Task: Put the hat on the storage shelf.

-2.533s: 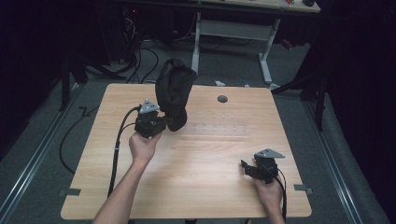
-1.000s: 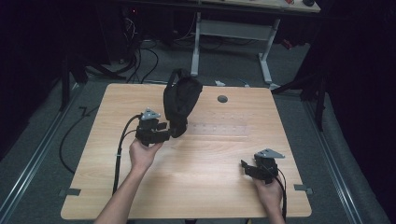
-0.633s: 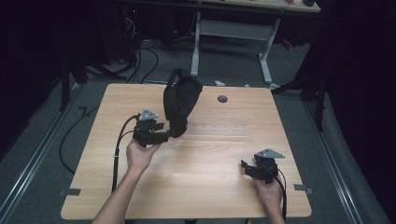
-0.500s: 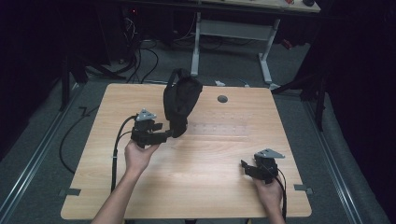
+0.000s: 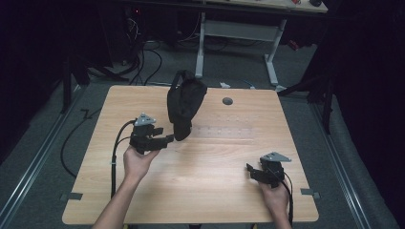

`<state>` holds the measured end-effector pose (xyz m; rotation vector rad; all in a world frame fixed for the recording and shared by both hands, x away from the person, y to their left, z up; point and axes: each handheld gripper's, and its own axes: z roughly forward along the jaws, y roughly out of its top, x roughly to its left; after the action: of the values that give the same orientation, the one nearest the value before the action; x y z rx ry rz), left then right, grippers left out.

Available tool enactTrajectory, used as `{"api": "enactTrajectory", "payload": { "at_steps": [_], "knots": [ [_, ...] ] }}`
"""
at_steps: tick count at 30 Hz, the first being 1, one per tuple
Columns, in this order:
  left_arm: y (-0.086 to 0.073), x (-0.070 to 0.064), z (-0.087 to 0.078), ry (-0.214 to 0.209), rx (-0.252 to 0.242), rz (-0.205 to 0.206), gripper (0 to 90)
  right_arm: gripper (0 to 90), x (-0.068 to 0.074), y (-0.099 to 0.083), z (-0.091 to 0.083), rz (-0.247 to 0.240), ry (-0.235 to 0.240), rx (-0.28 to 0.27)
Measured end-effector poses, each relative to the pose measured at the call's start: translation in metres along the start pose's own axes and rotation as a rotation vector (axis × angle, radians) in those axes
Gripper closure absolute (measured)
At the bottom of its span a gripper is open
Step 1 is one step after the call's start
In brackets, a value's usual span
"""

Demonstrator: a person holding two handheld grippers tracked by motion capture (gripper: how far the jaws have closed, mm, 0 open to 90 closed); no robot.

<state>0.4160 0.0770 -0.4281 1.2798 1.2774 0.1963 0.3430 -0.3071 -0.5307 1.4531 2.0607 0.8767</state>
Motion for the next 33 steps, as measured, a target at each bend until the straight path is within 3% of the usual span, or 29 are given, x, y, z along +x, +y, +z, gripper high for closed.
{"api": "enactTrajectory", "payload": {
  "at_steps": [5,20,33],
  "knots": [
    [-0.001,0.000,-0.006,-0.002,-0.023,0.013,43.1,35.4,0.000,0.000,0.000,-0.001,0.000,0.000],
    [-0.004,0.005,-0.023,-0.001,-0.049,-0.007,43.0,35.4,0.000,0.000,0.000,0.000,0.000,0.000],
    [-0.017,0.007,-0.034,0.016,-0.042,0.010,42.9,35.4,0.000,0.000,0.000,0.000,0.000,0.000]
  ]
}}
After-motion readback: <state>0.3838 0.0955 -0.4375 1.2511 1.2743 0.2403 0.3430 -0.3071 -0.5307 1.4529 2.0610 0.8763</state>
